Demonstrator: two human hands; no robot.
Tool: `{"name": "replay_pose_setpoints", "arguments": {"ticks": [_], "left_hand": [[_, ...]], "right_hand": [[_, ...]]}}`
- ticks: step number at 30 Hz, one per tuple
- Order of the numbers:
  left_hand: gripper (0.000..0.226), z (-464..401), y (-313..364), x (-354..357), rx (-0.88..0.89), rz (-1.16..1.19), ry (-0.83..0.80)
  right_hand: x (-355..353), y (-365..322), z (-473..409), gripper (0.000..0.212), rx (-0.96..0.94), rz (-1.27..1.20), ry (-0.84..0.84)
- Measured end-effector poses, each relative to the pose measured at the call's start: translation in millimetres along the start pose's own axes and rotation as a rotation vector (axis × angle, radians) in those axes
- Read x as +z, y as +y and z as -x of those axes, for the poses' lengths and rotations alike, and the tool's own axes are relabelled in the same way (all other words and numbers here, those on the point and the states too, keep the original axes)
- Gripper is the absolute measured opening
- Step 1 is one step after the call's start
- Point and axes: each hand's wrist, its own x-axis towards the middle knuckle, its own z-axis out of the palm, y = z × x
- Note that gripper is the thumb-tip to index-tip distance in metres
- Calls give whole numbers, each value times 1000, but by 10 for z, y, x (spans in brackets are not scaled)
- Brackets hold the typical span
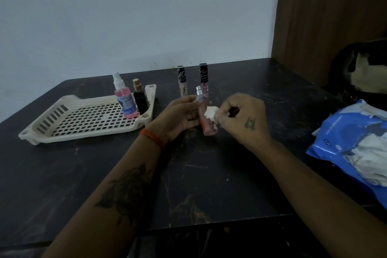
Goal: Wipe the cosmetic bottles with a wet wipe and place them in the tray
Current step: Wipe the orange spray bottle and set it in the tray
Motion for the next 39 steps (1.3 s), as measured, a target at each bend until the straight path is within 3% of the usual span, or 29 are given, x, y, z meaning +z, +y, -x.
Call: {"name": "replay_pose_setpoints", "arguments": {"ticks": [6,11,16,21,24,27,31,35,39], "left_hand": [[23,25,14,9,19,-43,-16],[21,9,10,13,-19,5,8],[25,38,11,16,12,-11,-16],[24,55,38,44,-9,22,-27],[28,65,47,48,-21,58,-64],[29,83,45,55,-8,50,-78],[27,85,47,73,-7,73,-116],[30,84,27,45,-21,70,-174],[28,83,19,44,-12,37,-190]], "right_hand": [[7,-54,47,16,-97,-58,-255],[-4,-4,-10,8,-8,-17,1],[4,-41,49,16,-58,-102,-218],[-16,-4,-1,13,1,-54,12],[10,-32,29,17,-36,-103,-84],[17,11,9,16,67,-124,-110],[14,45,-55,15,17,-64,145],[85,17,-52,29,-146,-72,22],[64,70,-98,28,-36,-50,79]]}}
